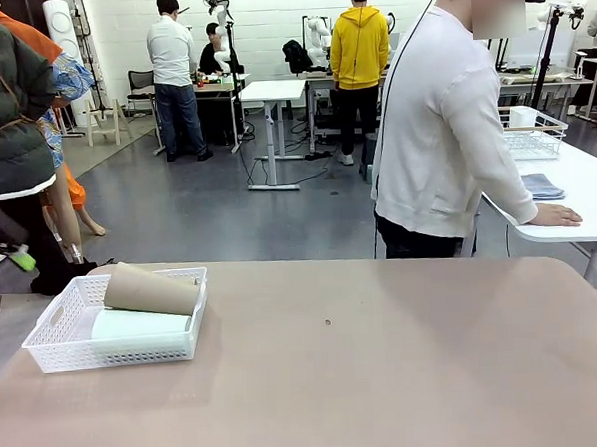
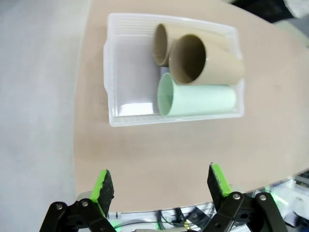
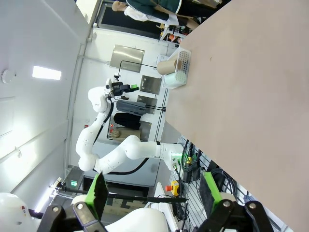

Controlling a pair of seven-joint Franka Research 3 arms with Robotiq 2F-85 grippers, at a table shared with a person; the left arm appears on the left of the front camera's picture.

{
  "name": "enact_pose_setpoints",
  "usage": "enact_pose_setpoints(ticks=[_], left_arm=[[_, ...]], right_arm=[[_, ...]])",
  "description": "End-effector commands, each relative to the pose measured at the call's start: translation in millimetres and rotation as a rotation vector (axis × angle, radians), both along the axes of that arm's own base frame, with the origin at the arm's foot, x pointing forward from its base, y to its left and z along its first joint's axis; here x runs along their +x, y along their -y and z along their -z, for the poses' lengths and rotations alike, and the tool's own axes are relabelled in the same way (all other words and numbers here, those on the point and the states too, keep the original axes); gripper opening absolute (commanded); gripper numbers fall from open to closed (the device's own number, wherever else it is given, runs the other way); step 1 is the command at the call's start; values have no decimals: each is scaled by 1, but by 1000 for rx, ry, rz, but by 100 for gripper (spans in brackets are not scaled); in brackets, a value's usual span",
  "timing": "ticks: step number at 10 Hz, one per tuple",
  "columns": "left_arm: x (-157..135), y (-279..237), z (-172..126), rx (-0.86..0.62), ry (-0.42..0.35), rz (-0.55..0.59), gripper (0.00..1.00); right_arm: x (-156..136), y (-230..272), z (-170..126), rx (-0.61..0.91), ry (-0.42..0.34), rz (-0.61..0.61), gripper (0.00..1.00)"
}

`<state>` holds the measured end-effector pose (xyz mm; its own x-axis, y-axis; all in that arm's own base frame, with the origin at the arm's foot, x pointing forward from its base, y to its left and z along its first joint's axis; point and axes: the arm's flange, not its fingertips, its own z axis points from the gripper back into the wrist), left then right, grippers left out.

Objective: Clean and organize the cups into the basket.
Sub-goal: Move the Organizing basket back to the left side of the table.

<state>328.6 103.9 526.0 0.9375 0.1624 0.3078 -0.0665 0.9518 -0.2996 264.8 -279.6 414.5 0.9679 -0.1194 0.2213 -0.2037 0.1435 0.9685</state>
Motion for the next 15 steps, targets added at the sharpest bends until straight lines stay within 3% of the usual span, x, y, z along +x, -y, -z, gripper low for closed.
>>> enact_pose_setpoints(ticks=[1,4,8,10,13,15], left_arm=[[-3,-62,-11,-214,-9,120,100],[-2,-147,7,-460,55,239,100],[-2,-217,42,-733,115,240,100],[-12,-232,42,-764,151,244,100],[-15,-231,41,-760,139,290,100],[-20,-229,46,-777,137,227,100]], right_arm=[[-2,-2,0,7,2,0,100],[-2,-2,0,7,2,0,100],[-2,-2,0,7,2,0,100],[-2,-2,0,7,2,0,100],[-2,-2,0,7,2,0,100],[-2,-2,0,7,2,0,100]])
